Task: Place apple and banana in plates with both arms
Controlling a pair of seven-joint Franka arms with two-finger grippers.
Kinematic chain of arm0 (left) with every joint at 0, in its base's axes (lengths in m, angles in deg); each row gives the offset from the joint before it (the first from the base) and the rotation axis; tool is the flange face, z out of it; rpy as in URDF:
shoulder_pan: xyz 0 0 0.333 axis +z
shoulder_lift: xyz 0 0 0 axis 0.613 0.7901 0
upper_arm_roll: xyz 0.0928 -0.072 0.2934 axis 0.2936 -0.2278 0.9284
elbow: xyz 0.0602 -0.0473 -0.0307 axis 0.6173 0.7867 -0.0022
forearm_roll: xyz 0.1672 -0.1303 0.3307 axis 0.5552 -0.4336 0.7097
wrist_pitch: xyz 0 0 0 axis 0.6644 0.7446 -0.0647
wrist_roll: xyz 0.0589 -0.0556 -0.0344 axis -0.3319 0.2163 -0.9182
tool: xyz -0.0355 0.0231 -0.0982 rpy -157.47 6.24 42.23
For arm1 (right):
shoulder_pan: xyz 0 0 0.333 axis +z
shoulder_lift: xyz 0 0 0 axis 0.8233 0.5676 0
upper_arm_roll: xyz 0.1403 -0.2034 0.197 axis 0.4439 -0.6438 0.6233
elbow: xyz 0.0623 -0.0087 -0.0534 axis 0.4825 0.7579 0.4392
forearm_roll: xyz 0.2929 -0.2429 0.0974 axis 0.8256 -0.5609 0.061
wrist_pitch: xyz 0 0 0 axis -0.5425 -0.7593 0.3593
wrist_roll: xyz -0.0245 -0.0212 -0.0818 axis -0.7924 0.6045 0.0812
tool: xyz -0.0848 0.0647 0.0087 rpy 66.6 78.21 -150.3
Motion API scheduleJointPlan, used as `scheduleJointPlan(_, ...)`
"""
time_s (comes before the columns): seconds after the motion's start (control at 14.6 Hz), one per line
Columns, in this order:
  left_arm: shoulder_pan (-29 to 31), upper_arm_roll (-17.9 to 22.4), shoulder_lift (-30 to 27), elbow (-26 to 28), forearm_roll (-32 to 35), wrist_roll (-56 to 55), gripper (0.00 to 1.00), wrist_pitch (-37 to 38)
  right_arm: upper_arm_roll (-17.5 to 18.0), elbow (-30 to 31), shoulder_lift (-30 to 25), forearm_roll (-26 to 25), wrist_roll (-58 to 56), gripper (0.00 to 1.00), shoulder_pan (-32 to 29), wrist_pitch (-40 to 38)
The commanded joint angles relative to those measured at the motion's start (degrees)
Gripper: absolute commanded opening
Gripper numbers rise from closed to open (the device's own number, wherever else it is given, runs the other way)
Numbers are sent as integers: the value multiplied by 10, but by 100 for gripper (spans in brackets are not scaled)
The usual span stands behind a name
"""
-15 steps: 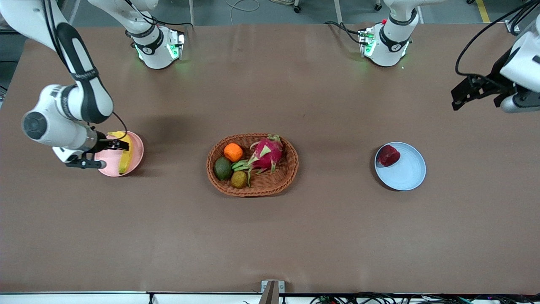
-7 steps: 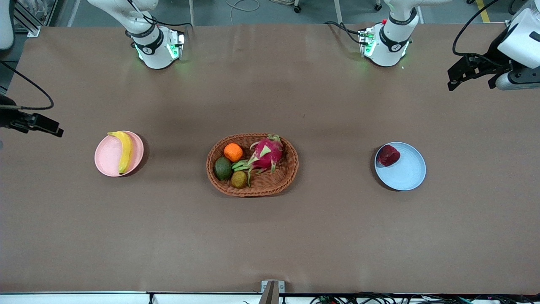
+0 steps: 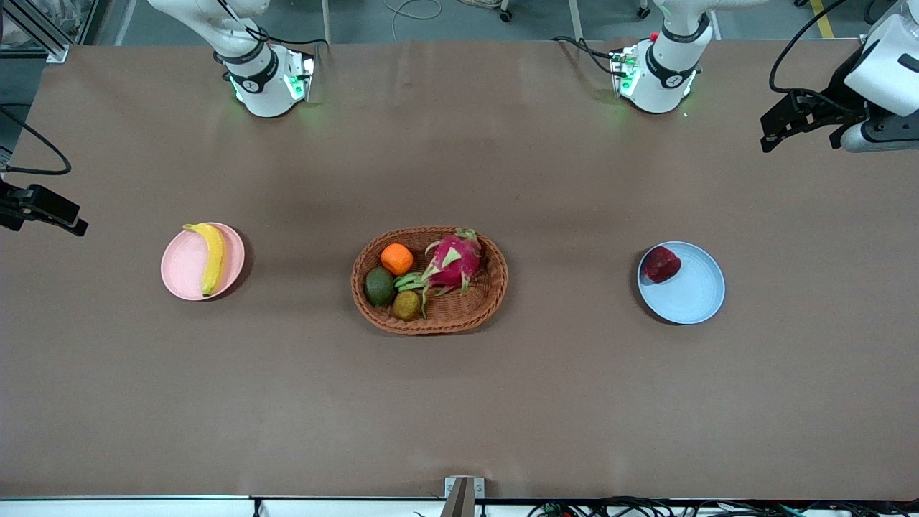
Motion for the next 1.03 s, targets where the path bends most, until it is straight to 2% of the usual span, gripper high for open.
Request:
scheduleJointPlan(0.0, 3, 1, -9, 5, 1, 6, 100, 4, 2, -10, 0, -10, -16, 100, -1, -5)
scheduleJointPlan(0.07, 3, 2, -9, 4, 1, 5, 100, 4, 1, -3, -11, -11, -18, 100, -1, -5)
scheduleJointPlan(0.34, 3, 1, -7, -1, 5, 5, 100, 12, 1, 100, -77, -11, -19, 100, -3, 58)
scheduleJointPlan(0.96, 2, 1, -7, -4, 5, 5, 100, 28, -2, 133, -105, -10, -29, 100, -16, 55)
